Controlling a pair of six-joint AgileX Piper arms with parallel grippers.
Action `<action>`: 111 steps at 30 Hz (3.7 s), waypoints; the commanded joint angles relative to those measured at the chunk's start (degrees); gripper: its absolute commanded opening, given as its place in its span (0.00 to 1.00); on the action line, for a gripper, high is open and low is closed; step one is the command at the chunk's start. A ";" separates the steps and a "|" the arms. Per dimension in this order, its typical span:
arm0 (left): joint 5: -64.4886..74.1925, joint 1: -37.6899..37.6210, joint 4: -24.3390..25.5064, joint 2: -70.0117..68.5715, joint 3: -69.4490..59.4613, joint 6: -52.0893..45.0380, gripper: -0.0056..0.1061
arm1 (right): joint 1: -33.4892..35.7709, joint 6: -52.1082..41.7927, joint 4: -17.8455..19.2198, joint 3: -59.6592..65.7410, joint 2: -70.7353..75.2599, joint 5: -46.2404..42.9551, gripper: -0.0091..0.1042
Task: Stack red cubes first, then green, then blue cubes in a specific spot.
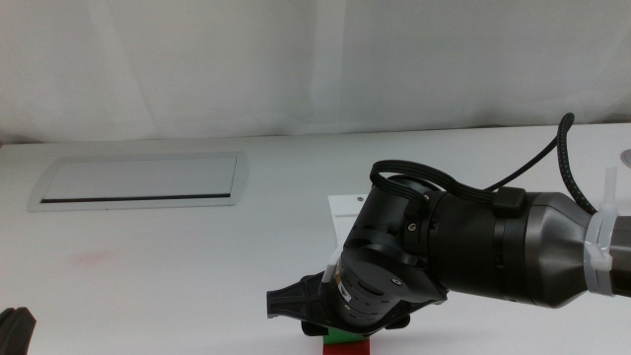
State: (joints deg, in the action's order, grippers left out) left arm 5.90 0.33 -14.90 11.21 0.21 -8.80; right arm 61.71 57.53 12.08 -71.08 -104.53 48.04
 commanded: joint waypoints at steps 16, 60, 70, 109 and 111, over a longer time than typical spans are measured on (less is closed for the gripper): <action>-0.77 0.18 -0.45 -0.12 -2.34 0.24 0.02 | -0.03 -5.54 -8.68 1.02 -2.55 2.69 0.06; -1.18 0.18 -0.45 -0.12 -2.34 0.24 0.02 | -0.03 -7.08 1.13 0.81 10.68 2.99 0.77; -1.18 0.18 -0.45 -0.12 -2.34 0.24 0.02 | -8.66 -10.65 3.63 0.81 23.19 6.69 0.76; -1.18 0.18 -0.45 -0.12 -2.34 0.24 0.02 | -46.46 -42.56 -7.31 1.00 13.78 10.44 0.75; -1.18 0.18 -0.45 -0.12 -2.34 0.24 0.02 | -46.46 -42.68 -7.31 1.00 11.57 9.93 0.75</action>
State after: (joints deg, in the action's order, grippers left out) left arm 5.55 0.33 -14.90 11.21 0.21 -8.80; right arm 15.57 15.78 4.71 -70.10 -91.38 59.02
